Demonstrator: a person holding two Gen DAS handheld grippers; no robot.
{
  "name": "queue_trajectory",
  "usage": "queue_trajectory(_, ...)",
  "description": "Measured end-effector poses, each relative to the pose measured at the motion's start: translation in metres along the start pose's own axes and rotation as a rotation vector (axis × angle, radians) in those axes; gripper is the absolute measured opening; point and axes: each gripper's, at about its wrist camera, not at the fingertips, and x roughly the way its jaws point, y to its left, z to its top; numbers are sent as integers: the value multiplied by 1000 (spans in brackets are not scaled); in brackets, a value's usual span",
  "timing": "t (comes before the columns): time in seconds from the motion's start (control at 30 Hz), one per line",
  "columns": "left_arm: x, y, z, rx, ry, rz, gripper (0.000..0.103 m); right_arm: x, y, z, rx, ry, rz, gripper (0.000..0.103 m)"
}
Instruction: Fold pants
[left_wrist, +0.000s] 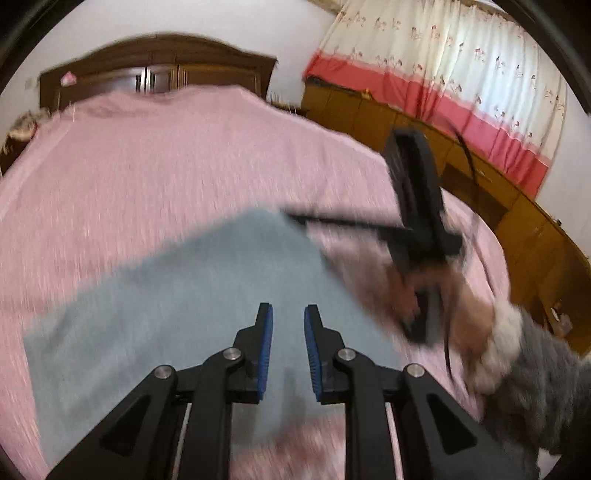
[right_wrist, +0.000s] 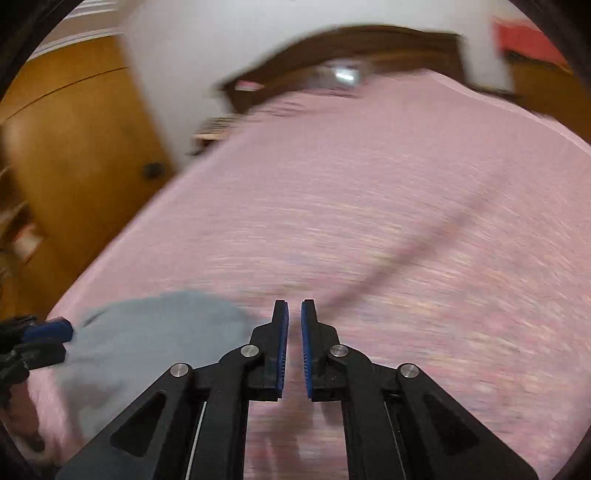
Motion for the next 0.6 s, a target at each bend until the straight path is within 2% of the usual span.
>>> queue_trajectory(0.07, 14, 7, 19, -4, -28, 28, 19, -4, -31, 2, 169, 12, 100, 9)
queue_trajectory(0.1, 26, 12, 24, -15, -28, 48, 19, -4, -41, 2, 254, 33, 196, 9)
queue_trajectory(0.17, 68, 26, 21, -31, 76, 124, 19, -5, -38, -2, 269, 87, 321, 12)
queue_trajectory(0.2, 99, 37, 9, -26, 189, 232, 19, -8, -27, -7, 212, 110, 345, 16)
queue_trajectory(0.23, 111, 42, -2, -37, 224, 244, 19, -9, -16, -10, 156, 124, 350, 17)
queue_trajectory(0.27, 112, 44, -9, -39, 201, 237, 19, -7, 2, -13, 87, 146, 348, 18)
queue_trajectory(0.33, 101, 43, -17, -19, 170, 271, 19, -4, 34, -24, -60, 188, 305, 20)
queue_trajectory(0.37, 95, 42, -21, -15, 160, 291, 19, -6, 42, -30, -118, 187, 260, 28)
queue_trajectory(0.43, 82, 39, -33, -9, 124, 329, 19, 1, 53, -41, -240, 201, 125, 28)
queue_trajectory(0.53, 62, 20, -42, 36, 81, 406, 19, -1, 50, -40, -221, 191, 86, 28)
queue_trajectory(0.6, 37, 13, -50, 43, 45, 391, 20, -7, 52, -36, -206, 172, 38, 28)
